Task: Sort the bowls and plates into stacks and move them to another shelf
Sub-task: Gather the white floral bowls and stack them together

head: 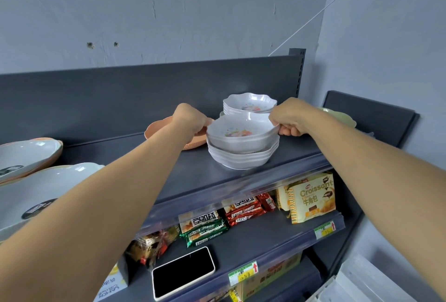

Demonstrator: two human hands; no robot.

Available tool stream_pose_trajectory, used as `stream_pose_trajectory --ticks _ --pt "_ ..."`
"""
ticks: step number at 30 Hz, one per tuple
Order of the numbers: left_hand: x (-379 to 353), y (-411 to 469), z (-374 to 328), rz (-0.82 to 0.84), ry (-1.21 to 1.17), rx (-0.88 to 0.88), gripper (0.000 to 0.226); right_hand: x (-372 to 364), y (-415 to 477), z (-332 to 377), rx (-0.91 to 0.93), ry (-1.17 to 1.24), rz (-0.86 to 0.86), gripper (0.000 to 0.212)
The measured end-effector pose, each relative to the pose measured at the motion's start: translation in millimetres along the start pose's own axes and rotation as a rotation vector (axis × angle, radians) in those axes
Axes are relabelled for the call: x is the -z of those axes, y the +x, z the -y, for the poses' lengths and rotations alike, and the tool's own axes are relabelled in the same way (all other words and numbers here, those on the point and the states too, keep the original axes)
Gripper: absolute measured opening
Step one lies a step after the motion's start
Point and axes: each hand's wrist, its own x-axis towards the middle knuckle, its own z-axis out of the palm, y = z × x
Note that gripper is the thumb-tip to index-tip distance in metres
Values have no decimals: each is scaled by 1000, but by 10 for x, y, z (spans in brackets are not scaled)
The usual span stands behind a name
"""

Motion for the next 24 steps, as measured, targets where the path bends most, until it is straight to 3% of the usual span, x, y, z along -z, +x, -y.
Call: stream_pose_trajectory --ticks 2,5,8,16,19,24 --pt "-18 3 41 -45 75 3 29 0 13 -17 -7 -49 21 16" --pt "-32 14 55 11 -4 41 12 -22 35 -58 4 -111 0 13" --pt "-13 -13 68 61 38 96 17 -49 73 -97 43 -68 -35 16" --pt "84 -133 74 123 12 146 11 -160 13 -45 17 1 243 19" --pt "233 -166 108 112 21 183 6 -229 -31 54 40 -33 270 18" --pt "531 -205 238 65 17 203 17 -446 -141 289 89 -28 305 15"
